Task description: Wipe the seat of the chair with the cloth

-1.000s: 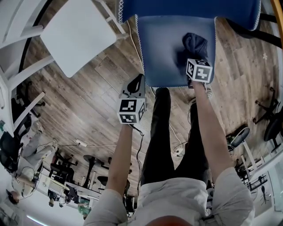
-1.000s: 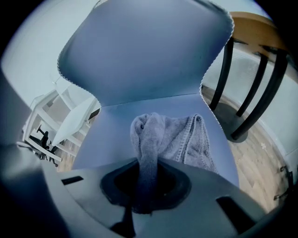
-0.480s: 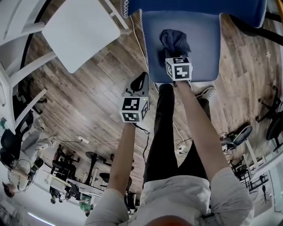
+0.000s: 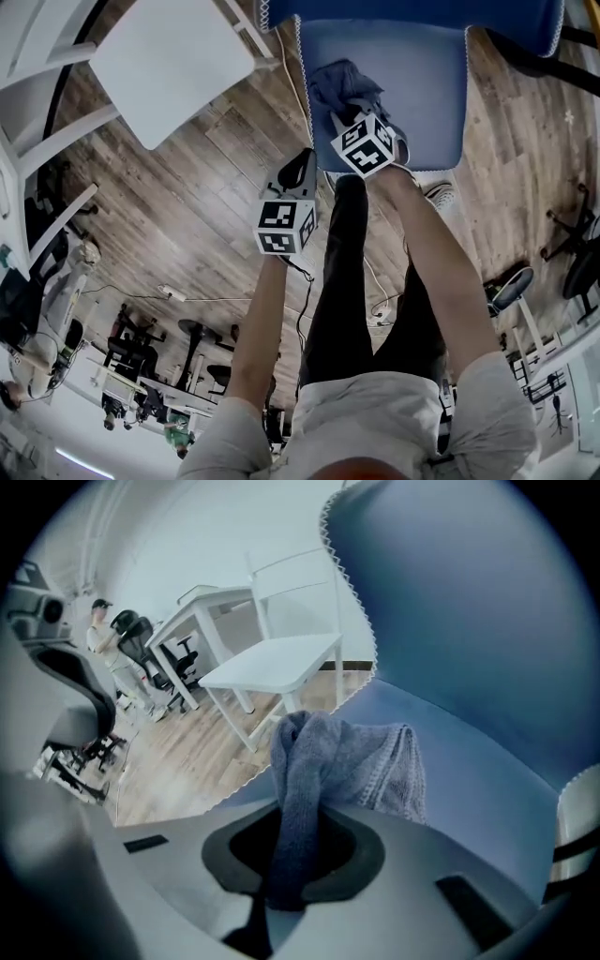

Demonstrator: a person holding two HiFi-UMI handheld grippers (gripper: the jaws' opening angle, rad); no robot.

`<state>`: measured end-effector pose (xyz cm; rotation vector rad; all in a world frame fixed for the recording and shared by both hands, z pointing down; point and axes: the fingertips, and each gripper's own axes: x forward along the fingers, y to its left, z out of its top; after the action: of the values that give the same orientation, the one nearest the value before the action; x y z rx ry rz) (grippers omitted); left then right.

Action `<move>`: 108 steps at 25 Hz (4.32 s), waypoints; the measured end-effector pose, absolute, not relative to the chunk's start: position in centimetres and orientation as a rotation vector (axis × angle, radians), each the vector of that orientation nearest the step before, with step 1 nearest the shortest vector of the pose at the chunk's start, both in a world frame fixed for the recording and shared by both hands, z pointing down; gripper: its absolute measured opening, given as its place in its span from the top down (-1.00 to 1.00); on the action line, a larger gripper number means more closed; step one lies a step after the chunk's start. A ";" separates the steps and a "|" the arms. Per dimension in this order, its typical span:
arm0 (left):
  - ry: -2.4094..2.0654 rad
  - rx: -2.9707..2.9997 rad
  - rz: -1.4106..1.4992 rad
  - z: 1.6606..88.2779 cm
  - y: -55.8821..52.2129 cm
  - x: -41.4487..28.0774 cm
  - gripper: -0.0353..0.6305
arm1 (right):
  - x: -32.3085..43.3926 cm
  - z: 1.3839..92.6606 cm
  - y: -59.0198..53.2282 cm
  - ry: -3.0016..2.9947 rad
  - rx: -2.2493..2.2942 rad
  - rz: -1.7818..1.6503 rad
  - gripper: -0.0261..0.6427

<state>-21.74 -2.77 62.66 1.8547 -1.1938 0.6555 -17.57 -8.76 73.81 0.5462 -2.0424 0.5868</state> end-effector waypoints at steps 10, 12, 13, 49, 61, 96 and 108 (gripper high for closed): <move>-1.182 1.853 0.667 62.9 -1.4 -20.2 0.81 | -20.1 73.6 -2.7 -2.107 0.045 0.289 0.78; -1.191 1.855 0.671 62.6 -1.3 -20.1 0.81 | -19.9 73.7 -1.0 -2.121 -0.074 0.176 0.78; -1.195 1.858 0.672 62.4 -1.3 -20.2 0.81 | -19.6 73.7 -0.4 -2.122 -0.129 0.112 0.78; -1.318 1.704 0.591 63.0 5.2 -12.5 0.81 | -4.0 75.5 0.4 -1.890 -0.561 -0.467 0.78; -1.353 1.705 0.569 62.7 5.0 -7.8 0.81 | -0.6 75.5 -0.3 -1.916 -0.524 -0.474 0.78; -1.346 1.721 0.578 61.1 7.0 -0.7 0.81 | 8.3 75.8 1.6 -1.933 -0.327 -0.328 0.78; -1.320 1.707 0.623 61.9 10.5 -0.9 0.81 | 11.3 75.9 3.3 -1.954 -0.144 -0.200 0.78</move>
<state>-0.90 10.53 61.87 1.7067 -1.3202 0.6231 11.34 3.26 75.88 -0.1437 -1.9544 -0.1998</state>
